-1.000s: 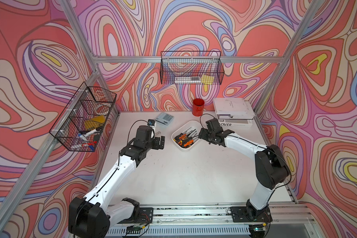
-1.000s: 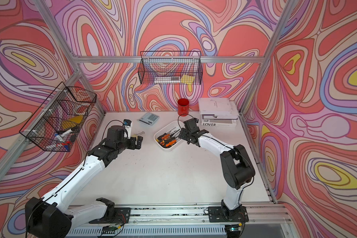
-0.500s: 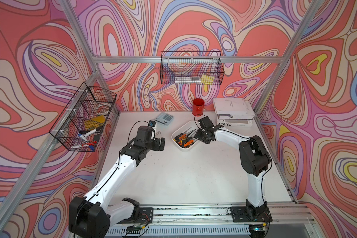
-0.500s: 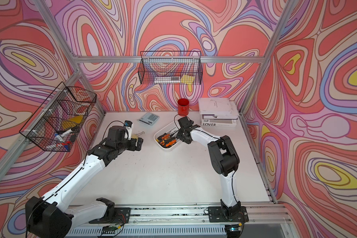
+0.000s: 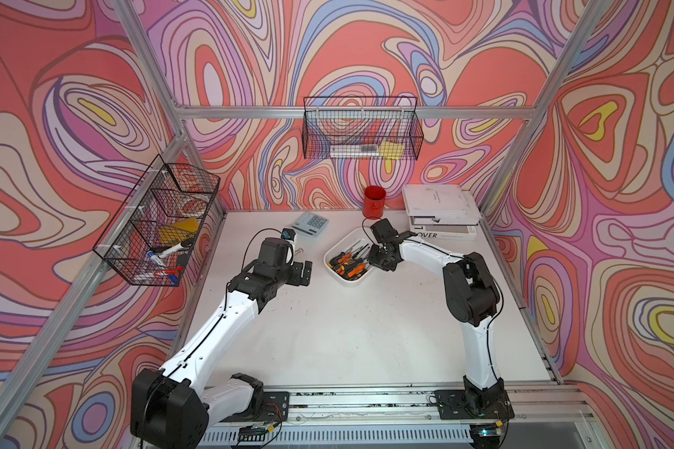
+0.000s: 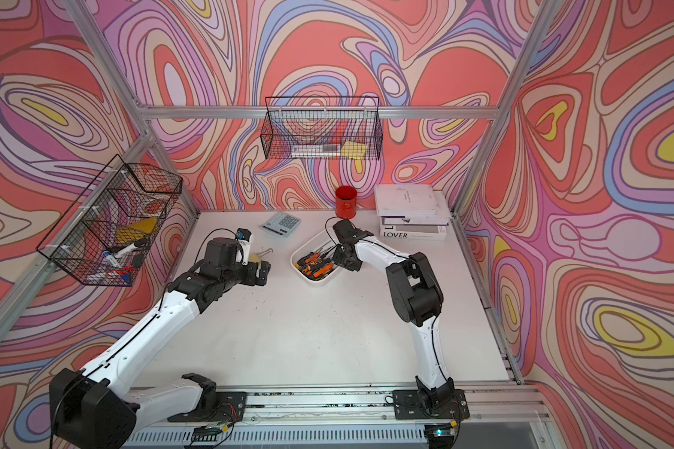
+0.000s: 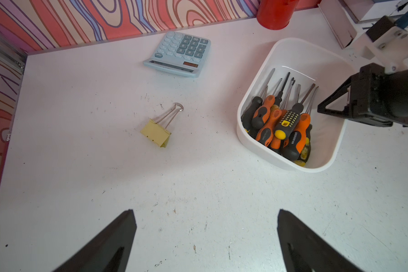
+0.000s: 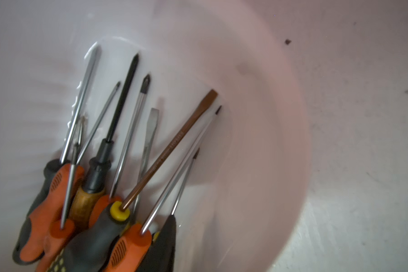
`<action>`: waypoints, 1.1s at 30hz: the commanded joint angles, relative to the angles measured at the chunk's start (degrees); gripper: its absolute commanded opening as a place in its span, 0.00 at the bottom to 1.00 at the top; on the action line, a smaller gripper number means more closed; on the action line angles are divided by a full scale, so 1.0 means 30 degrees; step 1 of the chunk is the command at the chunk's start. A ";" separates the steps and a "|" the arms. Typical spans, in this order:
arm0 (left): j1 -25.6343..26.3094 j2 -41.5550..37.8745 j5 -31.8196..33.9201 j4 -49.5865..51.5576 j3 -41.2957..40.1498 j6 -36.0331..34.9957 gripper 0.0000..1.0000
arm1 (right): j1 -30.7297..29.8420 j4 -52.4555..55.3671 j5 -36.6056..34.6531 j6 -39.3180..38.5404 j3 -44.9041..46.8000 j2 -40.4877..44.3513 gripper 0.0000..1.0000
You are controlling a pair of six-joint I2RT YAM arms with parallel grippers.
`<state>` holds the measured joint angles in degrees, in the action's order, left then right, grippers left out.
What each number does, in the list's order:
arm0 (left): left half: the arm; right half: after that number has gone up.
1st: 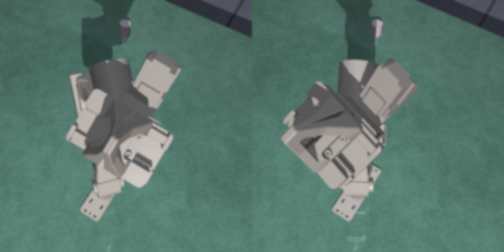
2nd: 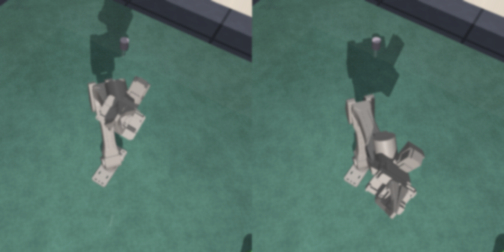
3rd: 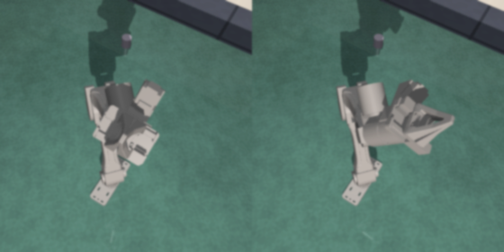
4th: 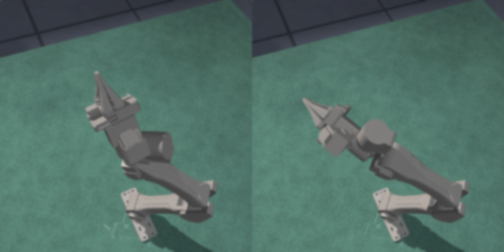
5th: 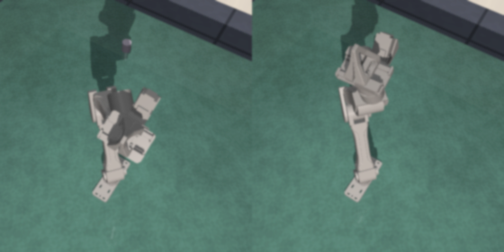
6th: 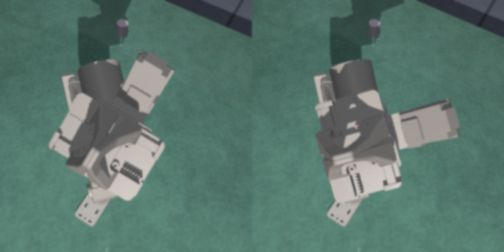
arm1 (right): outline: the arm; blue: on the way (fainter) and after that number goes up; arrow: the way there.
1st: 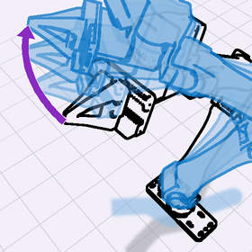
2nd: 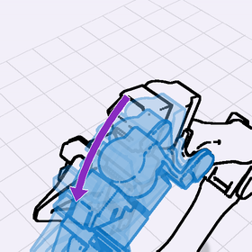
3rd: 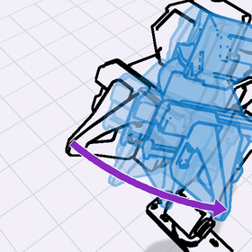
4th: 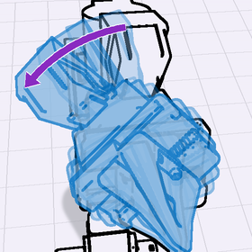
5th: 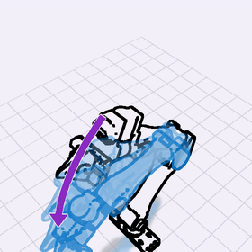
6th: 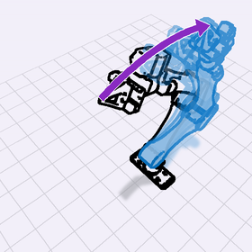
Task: Take out the screwdriver from the storage box
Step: Pick up the storage box at the center of the board.
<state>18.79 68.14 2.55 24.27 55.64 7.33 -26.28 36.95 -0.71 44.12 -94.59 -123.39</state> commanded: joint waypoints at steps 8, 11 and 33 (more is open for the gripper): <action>0.0058 0.0242 0.0604 0.0164 0.0506 0.0965 0.99 | 0.0162 0.1876 0.0175 -0.3812 -0.0757 -0.0236 0.00; 0.0049 -0.0143 0.2266 -0.0355 0.0300 0.2301 0.99 | 0.0190 0.2177 0.0260 -0.4664 -0.0677 -0.0135 0.00; 0.2031 0.4288 -0.2288 0.1526 0.2516 0.5139 0.99 | 0.0182 0.1227 0.3073 -1.0883 0.0458 0.0919 0.00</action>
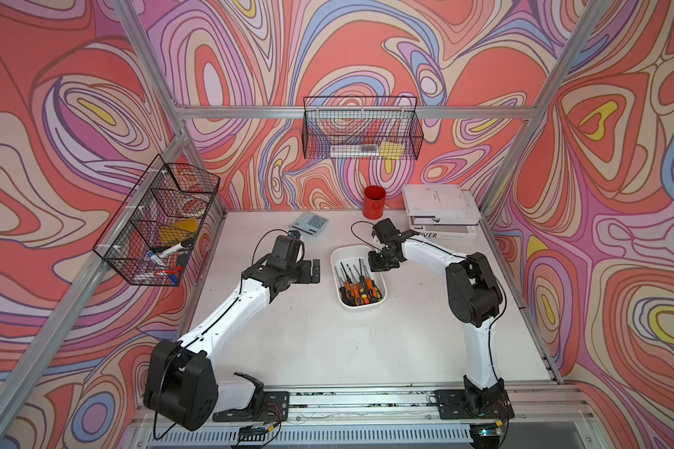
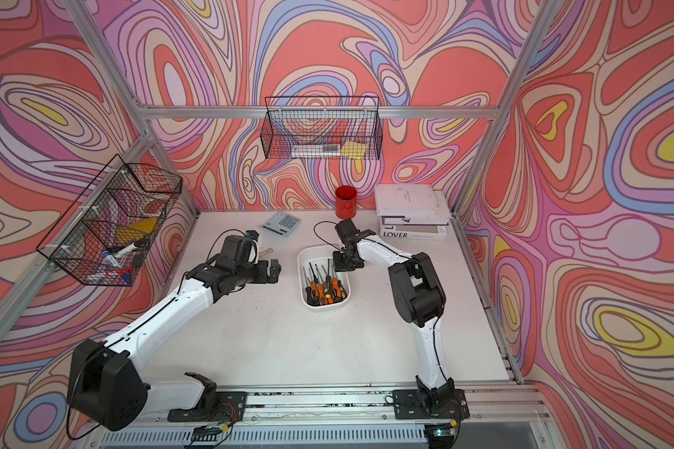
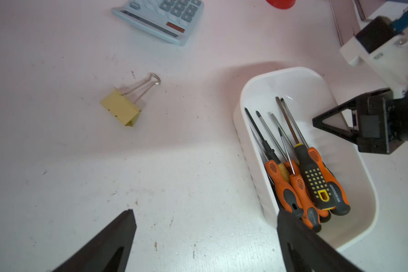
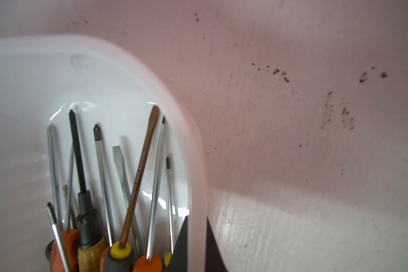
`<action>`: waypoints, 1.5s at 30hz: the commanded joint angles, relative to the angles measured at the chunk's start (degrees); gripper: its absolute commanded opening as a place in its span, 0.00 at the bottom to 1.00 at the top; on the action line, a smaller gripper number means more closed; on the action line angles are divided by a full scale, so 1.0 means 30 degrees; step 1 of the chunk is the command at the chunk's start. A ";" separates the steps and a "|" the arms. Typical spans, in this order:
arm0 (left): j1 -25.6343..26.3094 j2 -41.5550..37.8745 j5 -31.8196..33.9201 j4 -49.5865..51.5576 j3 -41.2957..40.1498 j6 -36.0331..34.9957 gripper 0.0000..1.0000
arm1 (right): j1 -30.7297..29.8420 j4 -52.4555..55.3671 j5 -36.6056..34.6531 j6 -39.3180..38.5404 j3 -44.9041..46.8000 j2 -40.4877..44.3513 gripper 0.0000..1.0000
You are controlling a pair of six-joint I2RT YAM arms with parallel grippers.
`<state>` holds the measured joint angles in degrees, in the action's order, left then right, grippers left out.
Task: Take out the screwdriver from the storage box
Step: Pick up the storage box at the center of the board.
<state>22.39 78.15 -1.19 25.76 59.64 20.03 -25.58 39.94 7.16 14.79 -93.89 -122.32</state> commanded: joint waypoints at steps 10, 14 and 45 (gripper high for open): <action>0.2121 0.6003 -0.2527 0.2090 0.4528 0.4227 0.93 | -0.0031 -0.0474 0.0292 -0.0711 0.0838 0.0689 0.00; 0.2290 0.8230 -0.1137 0.4527 0.7126 0.4162 0.91 | -0.0053 -0.0545 0.0105 -0.0739 0.0920 0.0695 0.00; 0.2454 1.3735 0.0978 0.6268 1.1140 0.6496 0.29 | -0.0029 -0.1115 0.0132 -0.0890 0.2028 0.1509 0.00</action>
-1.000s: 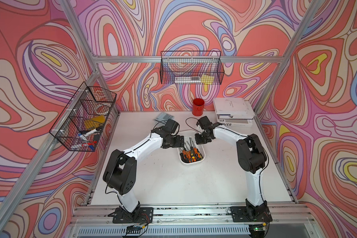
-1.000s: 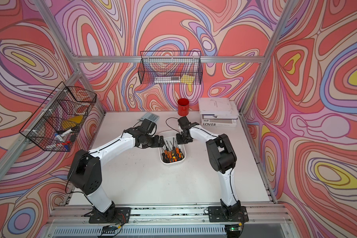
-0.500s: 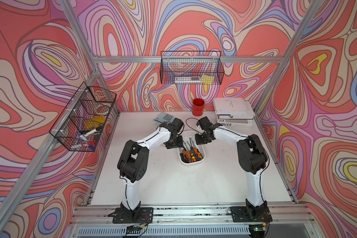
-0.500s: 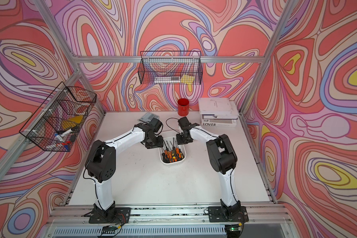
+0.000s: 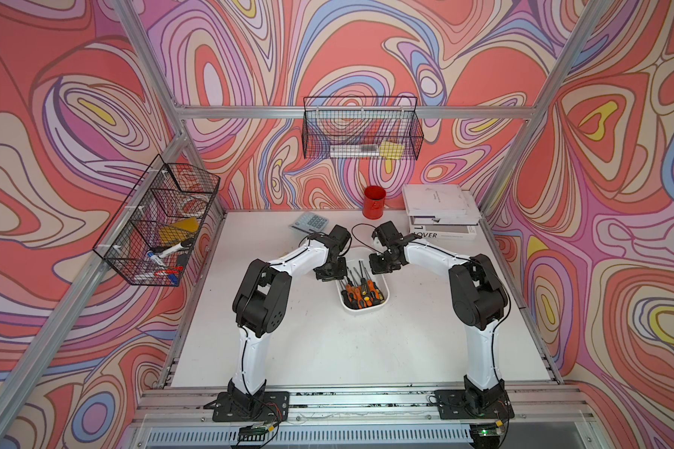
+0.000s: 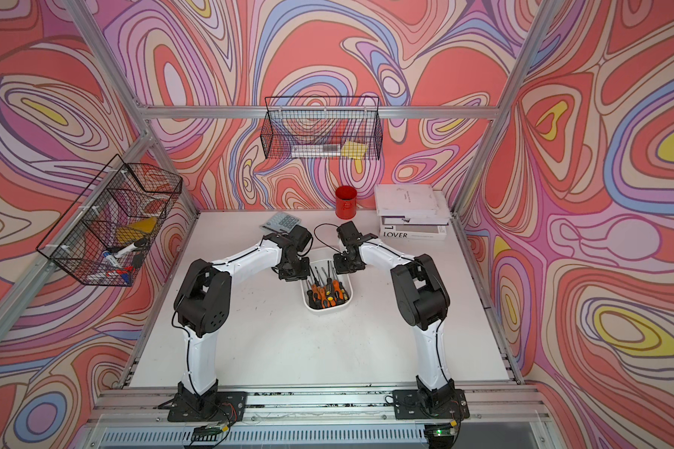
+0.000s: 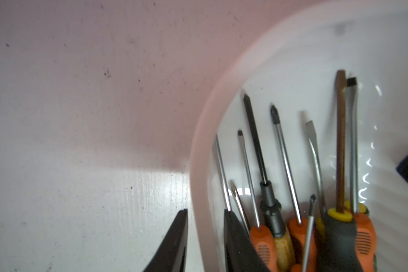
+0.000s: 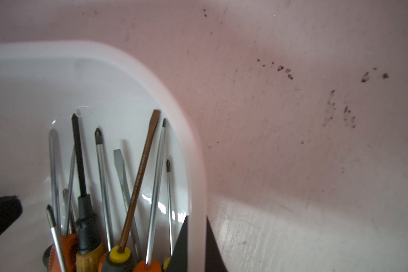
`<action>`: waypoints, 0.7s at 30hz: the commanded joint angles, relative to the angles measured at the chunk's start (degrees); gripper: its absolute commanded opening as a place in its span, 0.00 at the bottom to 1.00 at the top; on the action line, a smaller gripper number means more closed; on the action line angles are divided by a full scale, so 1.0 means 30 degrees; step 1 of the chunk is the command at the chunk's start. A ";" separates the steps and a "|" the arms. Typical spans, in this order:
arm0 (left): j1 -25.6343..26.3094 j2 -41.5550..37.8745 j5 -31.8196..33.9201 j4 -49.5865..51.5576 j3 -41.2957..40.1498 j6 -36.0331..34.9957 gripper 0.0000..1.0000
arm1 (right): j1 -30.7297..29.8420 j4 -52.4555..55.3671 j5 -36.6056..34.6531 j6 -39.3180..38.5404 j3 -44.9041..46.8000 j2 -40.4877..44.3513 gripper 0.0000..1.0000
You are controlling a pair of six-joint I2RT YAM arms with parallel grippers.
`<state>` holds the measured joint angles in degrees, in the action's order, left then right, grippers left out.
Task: Take out the screwdriver from the storage box
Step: Pick up the storage box at the center of the board.
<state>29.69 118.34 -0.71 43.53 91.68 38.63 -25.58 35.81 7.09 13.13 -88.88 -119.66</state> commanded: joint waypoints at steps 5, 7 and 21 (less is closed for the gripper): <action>0.0011 0.0395 0.1482 0.0445 0.0609 0.0687 0.22 | -0.0027 0.0168 0.0255 -0.0332 0.0444 0.0628 0.00; 0.0031 0.0396 0.1511 0.0508 0.0725 0.0716 0.22 | -0.0042 0.0147 0.0247 -0.0332 0.0520 0.0685 0.00; 0.0029 0.0730 0.1634 0.0524 0.0813 0.1126 0.00 | -0.0027 0.0100 0.0749 -0.0288 0.0835 0.1187 0.24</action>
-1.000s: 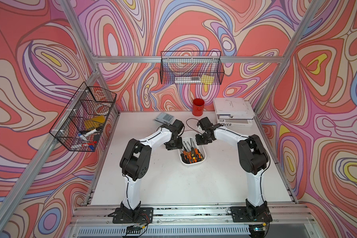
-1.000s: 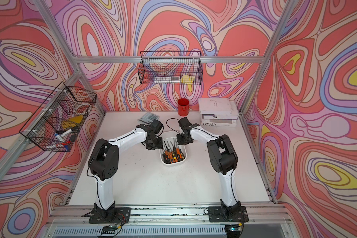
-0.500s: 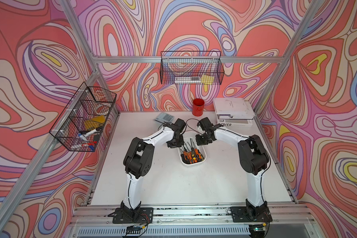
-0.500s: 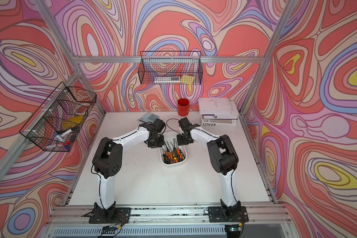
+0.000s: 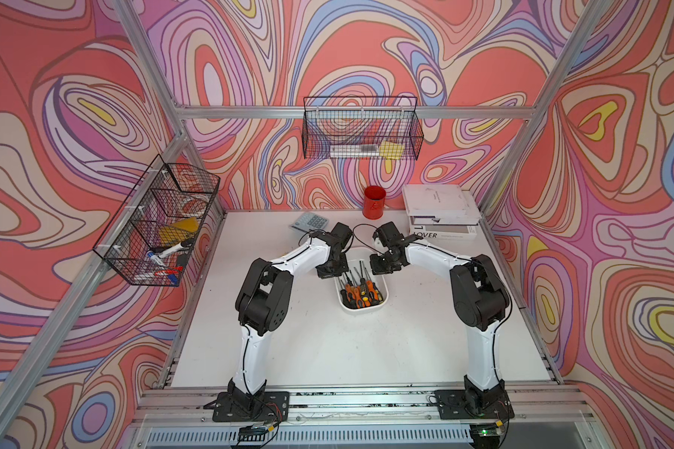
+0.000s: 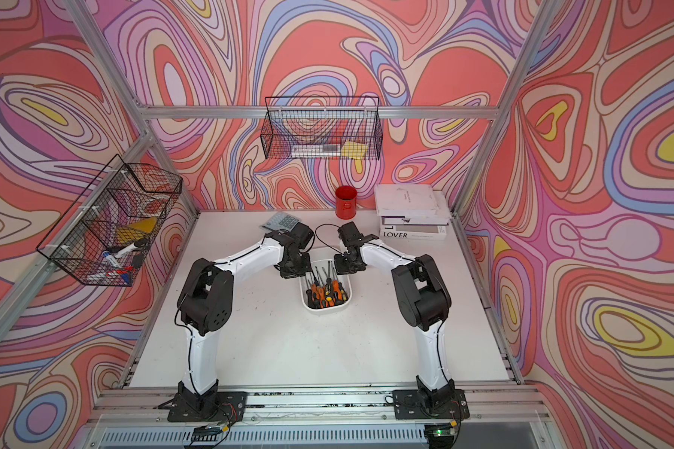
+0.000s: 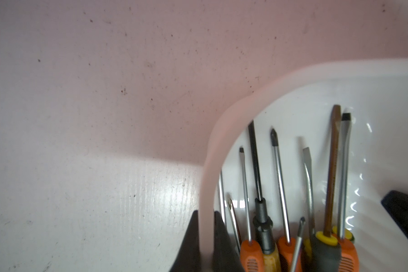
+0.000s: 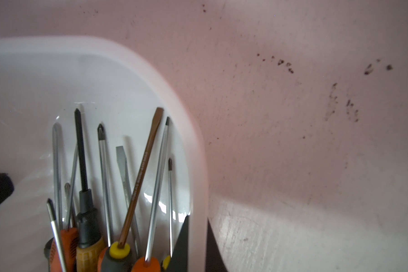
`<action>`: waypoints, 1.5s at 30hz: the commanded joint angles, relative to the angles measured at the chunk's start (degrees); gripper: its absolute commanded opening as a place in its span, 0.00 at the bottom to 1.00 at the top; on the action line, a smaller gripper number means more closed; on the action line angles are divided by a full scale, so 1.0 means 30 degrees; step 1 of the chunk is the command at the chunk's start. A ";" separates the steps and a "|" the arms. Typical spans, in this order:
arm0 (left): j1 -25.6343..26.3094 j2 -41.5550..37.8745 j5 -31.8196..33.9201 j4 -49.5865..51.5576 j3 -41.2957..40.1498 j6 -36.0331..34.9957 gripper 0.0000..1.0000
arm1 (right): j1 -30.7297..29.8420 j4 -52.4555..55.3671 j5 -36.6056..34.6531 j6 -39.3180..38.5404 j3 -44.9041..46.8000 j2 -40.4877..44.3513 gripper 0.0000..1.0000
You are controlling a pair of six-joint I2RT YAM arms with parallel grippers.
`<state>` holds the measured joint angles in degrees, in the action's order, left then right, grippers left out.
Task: Take out the screwdriver from the storage box
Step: Pick up the storage box at the center of the board.
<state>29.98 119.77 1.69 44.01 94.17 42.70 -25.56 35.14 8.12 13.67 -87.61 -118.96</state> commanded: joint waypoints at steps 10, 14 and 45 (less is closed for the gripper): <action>-0.0083 -0.2546 0.1600 -0.2952 -0.3531 -0.0170 0.00 | -0.0036 -0.0349 -0.0893 0.0151 0.0835 0.3137 0.73; -0.0087 -0.3449 0.2194 -0.4237 -0.4478 -0.0299 0.00 | -0.0042 -0.0404 -0.1187 0.0185 0.0703 0.4111 0.77; -0.0088 -0.5450 0.5846 -0.6497 -0.5843 -0.0111 0.00 | -0.3311 -0.1529 0.3156 0.3659 0.4553 0.6955 0.76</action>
<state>29.98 105.95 15.88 27.53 77.17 43.07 -34.22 33.32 16.12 21.50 -74.76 -96.66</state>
